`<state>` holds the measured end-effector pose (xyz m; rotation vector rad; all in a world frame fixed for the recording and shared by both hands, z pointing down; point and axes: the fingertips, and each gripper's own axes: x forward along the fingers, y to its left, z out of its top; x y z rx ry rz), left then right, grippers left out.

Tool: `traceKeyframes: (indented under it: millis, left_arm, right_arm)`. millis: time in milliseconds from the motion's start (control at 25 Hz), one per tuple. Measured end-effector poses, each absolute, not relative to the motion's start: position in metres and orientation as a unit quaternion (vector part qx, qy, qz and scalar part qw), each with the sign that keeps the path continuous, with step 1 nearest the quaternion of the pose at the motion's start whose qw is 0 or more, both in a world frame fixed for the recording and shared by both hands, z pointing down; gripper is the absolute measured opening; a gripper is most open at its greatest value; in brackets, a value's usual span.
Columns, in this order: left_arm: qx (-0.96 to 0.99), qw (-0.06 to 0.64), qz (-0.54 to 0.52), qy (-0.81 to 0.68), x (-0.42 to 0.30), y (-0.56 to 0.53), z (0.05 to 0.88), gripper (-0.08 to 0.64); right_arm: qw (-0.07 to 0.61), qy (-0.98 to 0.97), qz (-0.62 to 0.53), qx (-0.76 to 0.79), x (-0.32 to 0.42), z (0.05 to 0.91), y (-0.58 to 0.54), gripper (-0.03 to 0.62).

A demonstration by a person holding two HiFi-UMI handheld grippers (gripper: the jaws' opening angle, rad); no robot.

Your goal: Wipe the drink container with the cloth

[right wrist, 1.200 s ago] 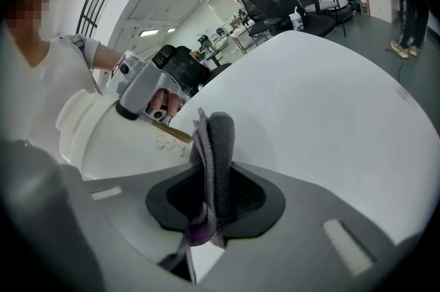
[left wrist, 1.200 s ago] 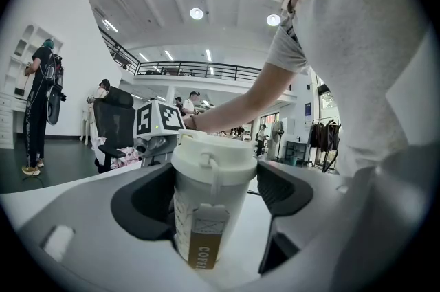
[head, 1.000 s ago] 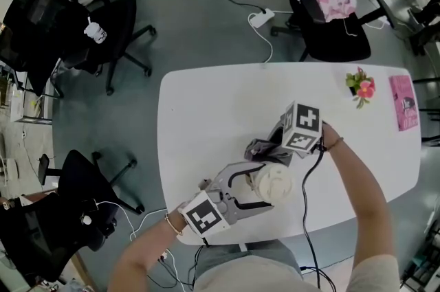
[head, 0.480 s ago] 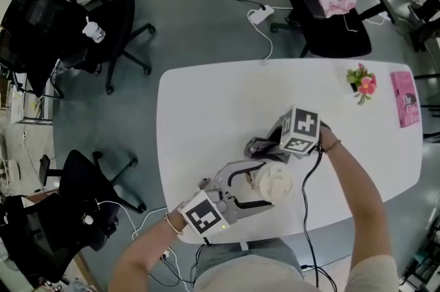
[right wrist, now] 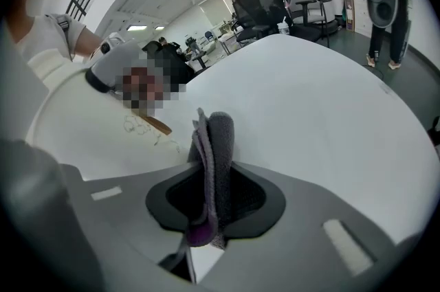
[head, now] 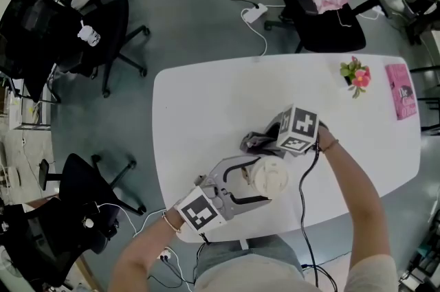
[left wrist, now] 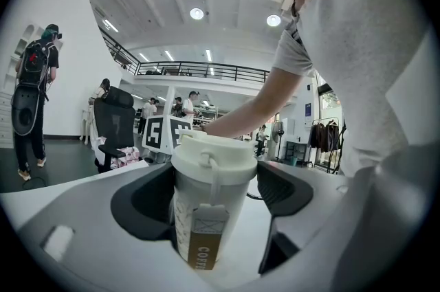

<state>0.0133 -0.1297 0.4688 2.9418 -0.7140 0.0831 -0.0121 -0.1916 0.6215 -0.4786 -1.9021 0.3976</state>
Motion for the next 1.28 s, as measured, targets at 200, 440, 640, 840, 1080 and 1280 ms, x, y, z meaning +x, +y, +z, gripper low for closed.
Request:
traceKeyframes:
  millis: [200, 440, 640, 840, 1080, 1280]
  left_arm:
    - [0.968, 0.057, 0.024, -0.243, 0.014, -0.130, 0.468, 0.379]
    - [0.954, 0.106, 0.009, -0.280, 0.007, -0.129, 0.468, 0.379]
    - [0.938, 0.139, 0.015, -0.316, -0.005, -0.119, 0.471, 0.377]
    - [0.928, 0.132, 0.045, -0.347, -0.022, -0.099, 0.474, 0.348]
    - [0.889, 0.125, 0.035, -0.439, -0.052, -0.088, 0.440, 0.299]
    - [0.853, 0.116, 0.025, -0.508, -0.070, -0.088, 0.392, 0.218]
  right_arm:
    - [0.527, -0.815, 0.170, -0.174, -0.005, 0.614, -0.198, 0.072]
    - [0.501, -0.833, 0.182, -0.145, 0.009, 0.586, -0.207, 0.072]
    - [0.461, -0.860, 0.194, -0.104, 0.022, 0.555, -0.215, 0.072]
    - [0.427, -0.885, 0.183, -0.022, 0.040, 0.527, -0.224, 0.072]
    - [0.373, -0.907, 0.124, 0.148, 0.066, 0.485, -0.234, 0.072]
    - [0.270, -0.909, 0.095, 0.303, 0.092, 0.423, -0.231, 0.073]
